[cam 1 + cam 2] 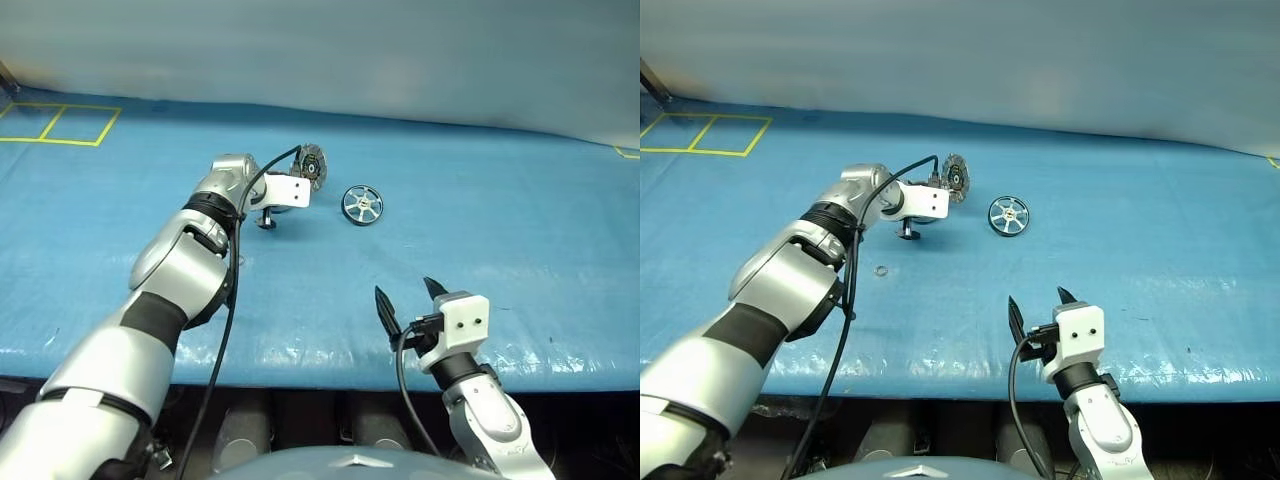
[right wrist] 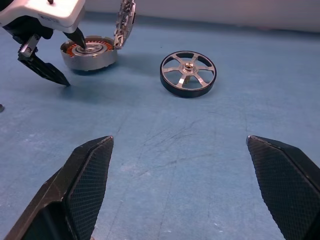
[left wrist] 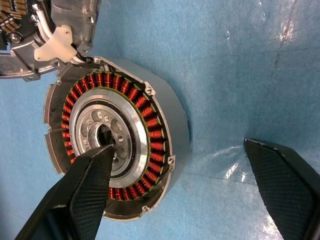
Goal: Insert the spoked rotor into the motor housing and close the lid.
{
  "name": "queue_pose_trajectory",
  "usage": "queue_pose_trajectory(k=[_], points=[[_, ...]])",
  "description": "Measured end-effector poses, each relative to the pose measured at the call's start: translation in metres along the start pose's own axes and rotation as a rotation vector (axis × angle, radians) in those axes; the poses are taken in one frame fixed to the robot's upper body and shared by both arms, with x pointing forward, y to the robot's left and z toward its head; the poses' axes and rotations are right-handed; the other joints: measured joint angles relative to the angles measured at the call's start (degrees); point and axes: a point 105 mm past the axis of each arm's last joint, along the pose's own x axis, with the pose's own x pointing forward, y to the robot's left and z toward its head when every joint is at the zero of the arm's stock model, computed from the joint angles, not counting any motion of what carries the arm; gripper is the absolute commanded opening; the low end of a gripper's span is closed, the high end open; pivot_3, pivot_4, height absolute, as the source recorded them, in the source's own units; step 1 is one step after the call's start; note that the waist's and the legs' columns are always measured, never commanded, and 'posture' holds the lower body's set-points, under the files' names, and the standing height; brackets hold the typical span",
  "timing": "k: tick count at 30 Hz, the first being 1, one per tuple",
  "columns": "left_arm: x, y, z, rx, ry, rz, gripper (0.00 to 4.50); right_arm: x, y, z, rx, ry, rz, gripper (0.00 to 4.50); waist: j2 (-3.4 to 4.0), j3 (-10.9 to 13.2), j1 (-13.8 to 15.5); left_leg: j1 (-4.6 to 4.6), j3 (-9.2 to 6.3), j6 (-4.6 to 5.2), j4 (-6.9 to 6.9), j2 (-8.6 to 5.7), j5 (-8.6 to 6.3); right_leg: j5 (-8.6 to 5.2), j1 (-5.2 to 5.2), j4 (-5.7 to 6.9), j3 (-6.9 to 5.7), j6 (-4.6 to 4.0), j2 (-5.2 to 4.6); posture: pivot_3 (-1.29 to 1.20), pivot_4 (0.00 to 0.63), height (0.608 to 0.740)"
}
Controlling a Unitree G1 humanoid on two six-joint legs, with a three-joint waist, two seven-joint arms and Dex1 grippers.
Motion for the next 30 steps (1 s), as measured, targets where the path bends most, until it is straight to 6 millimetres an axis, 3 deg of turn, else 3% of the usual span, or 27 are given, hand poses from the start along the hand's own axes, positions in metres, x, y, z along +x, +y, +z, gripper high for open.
queue_pose_trajectory(k=[7, 10, 14, 23, 27, 30], points=[[0.0006, 0.0003, -0.002, -0.016, 0.009, 0.009, 4.5, -0.002, 0.0003, -0.003, 0.0, 0.014, -0.011, 4.49, 0.0, 0.0, 0.0, 0.01, 0.0, 0.0, 0.1, 0.02, 0.0, -0.01, 0.0, 0.09, 0.01, -0.02, 0.0, 0.0, 0.15, 0.74], [0.0011, -0.0003, -0.0012, -0.016, 0.009, 0.007, 3.85, -0.0017, 0.0002, -0.0028, -0.008, 0.013, -0.013, 4.5, 0.0, 0.0, 0.0, 0.0, 0.0, 0.0, 0.14, 0.02, 0.0, -0.01, 0.0, 0.1, 0.02, -0.02, -0.01, 0.0, 0.15, 0.74], [0.0021, 0.0009, 0.0016, -0.01, 0.003, 0.025, 2.58, -0.0017, -0.0002, -0.0025, -0.012, 0.012, -0.015, 4.5, 0.0, 0.0, 0.0, 0.0, 0.0, 0.03, 0.17, 0.01, -0.02, 0.01, 0.01, 0.1, 0.03, -0.03, -0.01, 0.0, 0.15, 0.74], [0.0034, 0.0025, 0.0052, -0.004, -0.003, 0.05, 2.58, -0.0032, -0.0011, -0.0036, -0.013, 0.015, -0.028, 4.5, 0.0, 0.0, 0.0, -0.02, 0.0, 0.03, 0.18, 0.01, -0.02, 0.01, 0.0, 0.1, 0.04, -0.03, -0.01, 0.0, 0.15, 0.74], [0.0026, 0.0033, 0.0059, -0.001, -0.004, 0.05, 1.65, -0.0027, 0.0007, -0.0022, -0.013, 0.005, -0.031, 4.5, 0.0, 0.0, 0.0, -0.02, 0.0, 0.04, 0.18, 0.0, -0.02, 0.01, 0.01, 0.1, 0.04, -0.03, -0.01, 0.0, 0.15, 0.74], [0.0025, 0.0029, 0.0058, 0.005, 0.001, 0.044, 1.59, -0.0026, 0.0003, -0.0021, -0.012, 0.004, -0.039, 4.5, 0.0, 0.0, 0.0, -0.01, 0.0, 0.04, 0.19, 0.0, -0.02, 0.01, 0.01, 0.1, 0.04, -0.03, -0.01, 0.0, 0.15, 0.74]])
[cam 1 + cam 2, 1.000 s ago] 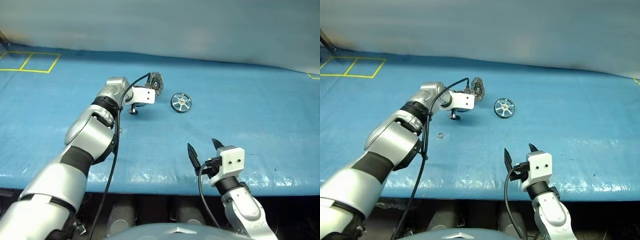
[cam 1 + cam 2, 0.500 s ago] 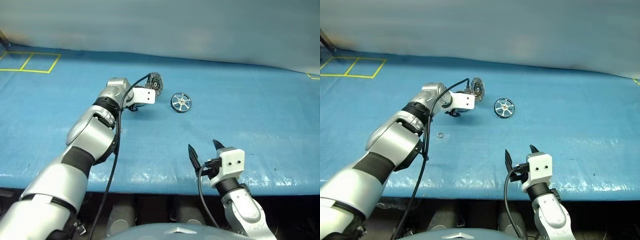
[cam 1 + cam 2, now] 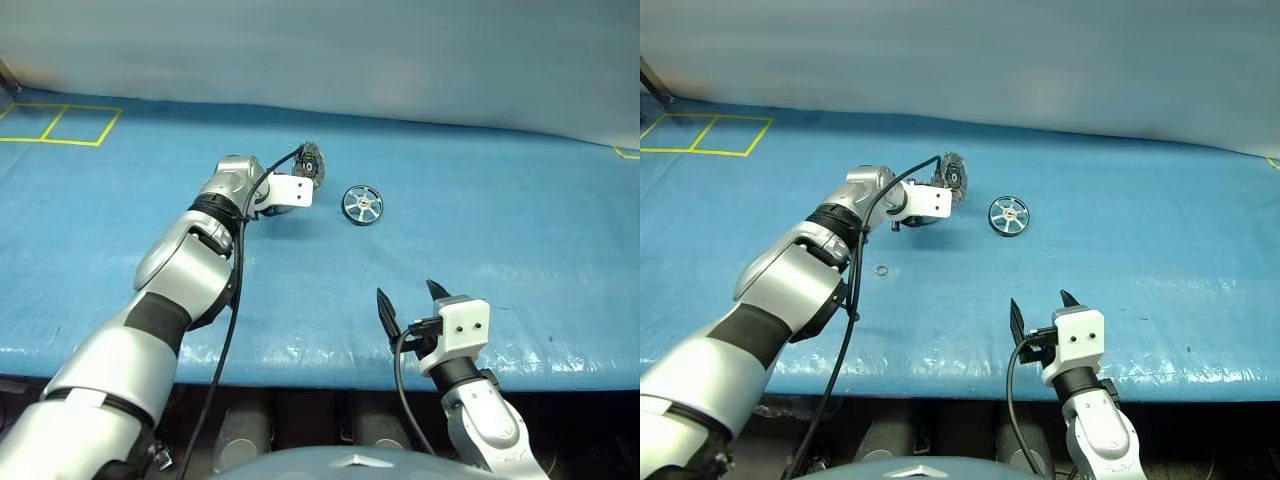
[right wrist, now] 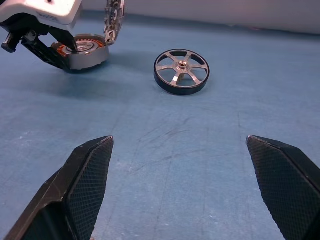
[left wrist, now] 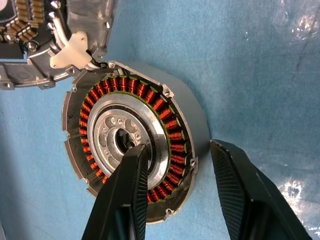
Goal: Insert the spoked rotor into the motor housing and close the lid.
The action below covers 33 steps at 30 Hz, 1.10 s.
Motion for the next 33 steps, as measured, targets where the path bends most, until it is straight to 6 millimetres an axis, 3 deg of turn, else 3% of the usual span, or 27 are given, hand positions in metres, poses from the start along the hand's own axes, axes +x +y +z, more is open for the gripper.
queue_pose_trajectory(k=[13, 22, 28, 33], points=[[-0.002, -0.001, 0.003, 0.013, 0.002, -0.038, 1.59, 0.002, 0.001, 0.003, 0.002, -0.016, 0.0, 4.5, 0.0, 0.0, 0.0, 0.0, 0.0, 0.0, 0.01, 0.0, 0.0, 0.0, 0.01, 0.01, 0.0, 0.0, 0.0, 0.0, 0.15, 0.74], [-0.009, -0.006, 0.004, 0.064, -0.037, -0.119, 1.59, 0.014, 0.002, 0.009, 0.008, -0.05, 0.016, 4.5, 0.03, -0.1, 0.0, 0.07, 0.0, 0.01, 0.02, 0.0, 0.0, 0.05, 0.07, 0.01, 0.01, -0.12, 0.0, 0.0, 0.15, 0.74], [-0.005, -0.017, 0.004, 0.11, -0.112, -0.136, 1.59, 0.028, 0.005, 0.008, 0.017, -0.06, 0.054, 4.5, 0.14, -0.2, 0.0, 0.55, -0.01, 0.06, 0.02, 0.03, -0.04, -0.03, 0.55, -0.01, 0.01, -0.25, -0.03, 0.0, 0.15, 0.74], [-0.001, -0.031, 0.007, 0.04, -0.2, -0.119, 1.59, 0.033, 0.003, 0.006, 0.026, -0.061, 0.059, 4.5, 0.51, -0.7, 0.2, 0.85, 0.01, 0.15, 0.04, 0.0, -0.09, -0.05, 0.89, -0.11, 0.01, -0.25, -0.14, 0.0, 0.15, 0.74]])
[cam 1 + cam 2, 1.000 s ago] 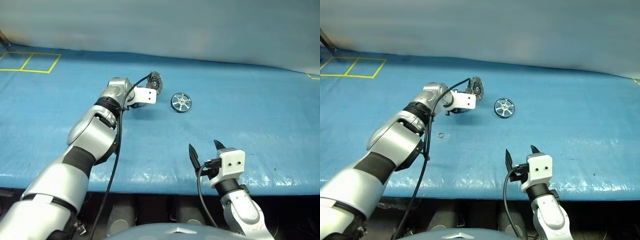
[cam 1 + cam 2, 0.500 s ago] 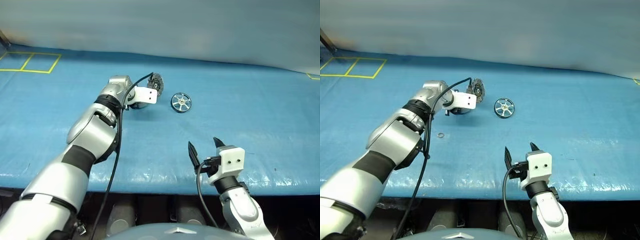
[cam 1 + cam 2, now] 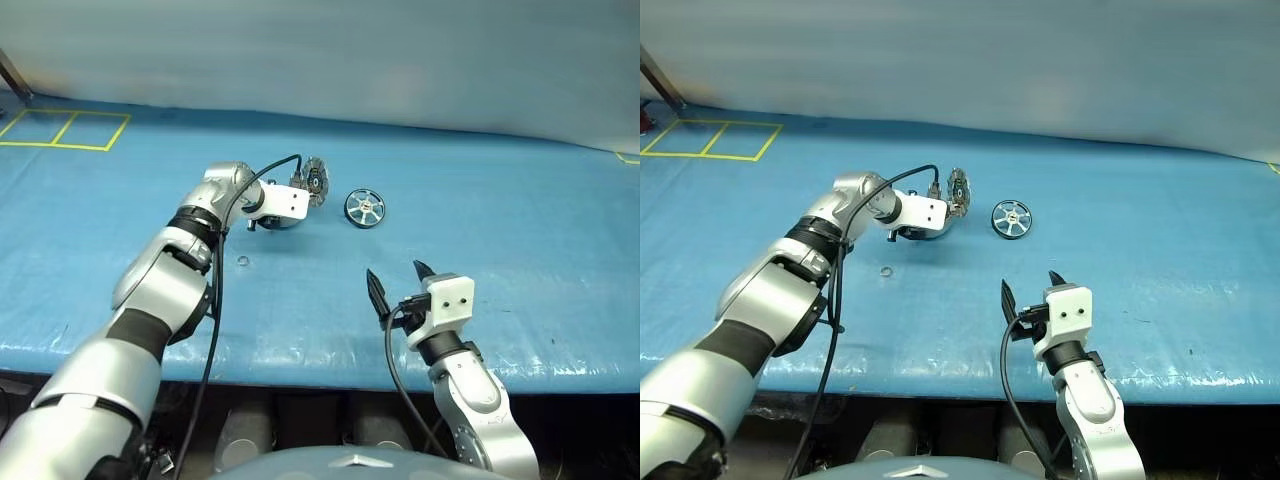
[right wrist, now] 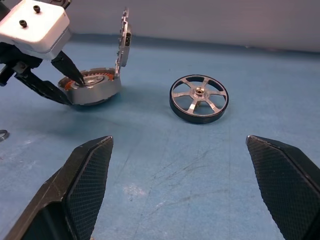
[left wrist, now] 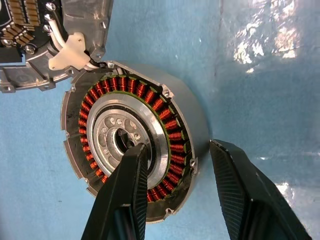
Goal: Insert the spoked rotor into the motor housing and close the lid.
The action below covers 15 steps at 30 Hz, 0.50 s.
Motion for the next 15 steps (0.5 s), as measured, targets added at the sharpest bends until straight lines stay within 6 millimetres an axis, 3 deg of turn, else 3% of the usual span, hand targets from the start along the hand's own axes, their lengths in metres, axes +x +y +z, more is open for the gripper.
queue_pose_trajectory(k=[6, 15], points=[[0.002, -0.028, 0.01, -0.083, -0.1, 0.052, 1.59, 0.003, 0.0, -0.004, 0.012, 0.006, 0.012, 4.5, 0.44, -0.6, 0.3, 0.46, 0.08, 0.09, -0.02, -0.01, -0.09, -0.05, 0.17, -0.06, 0.03, -0.07, -0.11, 0.0, 0.15, 0.74], [-0.015, -0.067, 0.031, -0.105, -0.161, 0.042, 1.59, 0.008, 0.002, -0.004, 0.018, -0.002, 0.032, 4.5, 0.43, -0.6, 0.4, 0.43, 0.1, 0.09, -0.09, -0.01, -0.11, -0.08, 0.08, -0.07, 0.06, -0.15, -0.1, 0.0, 0.15, 0.74]])
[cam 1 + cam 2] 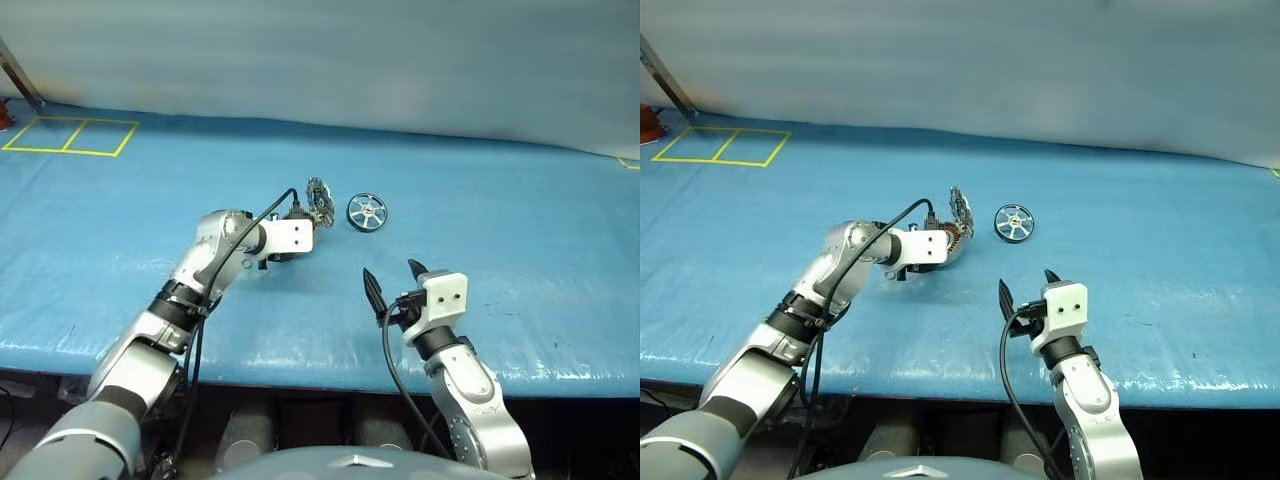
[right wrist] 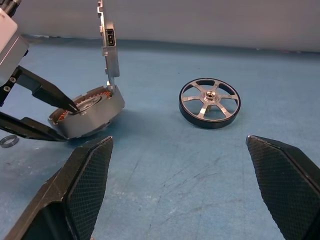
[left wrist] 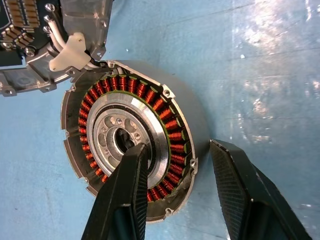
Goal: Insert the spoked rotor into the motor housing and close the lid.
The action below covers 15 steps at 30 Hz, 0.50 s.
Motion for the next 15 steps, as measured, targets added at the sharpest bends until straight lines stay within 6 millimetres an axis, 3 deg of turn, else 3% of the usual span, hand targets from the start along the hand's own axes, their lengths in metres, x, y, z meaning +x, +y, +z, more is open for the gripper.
queue_pose_trajectory(k=[15], points=[[-0.019, -0.053, 0.028, -0.057, -0.067, -0.066, 1.59, -0.003, -0.003, -0.006, 0.011, 0.012, -0.017, 4.5, 0.01, 0.0, 0.1, -0.01, -0.02, -0.04, -0.22, -0.01, -0.07, -0.3, -0.08, -0.12, 0.02, 0.21, 0.01, 0.0, 0.15, 0.74]])
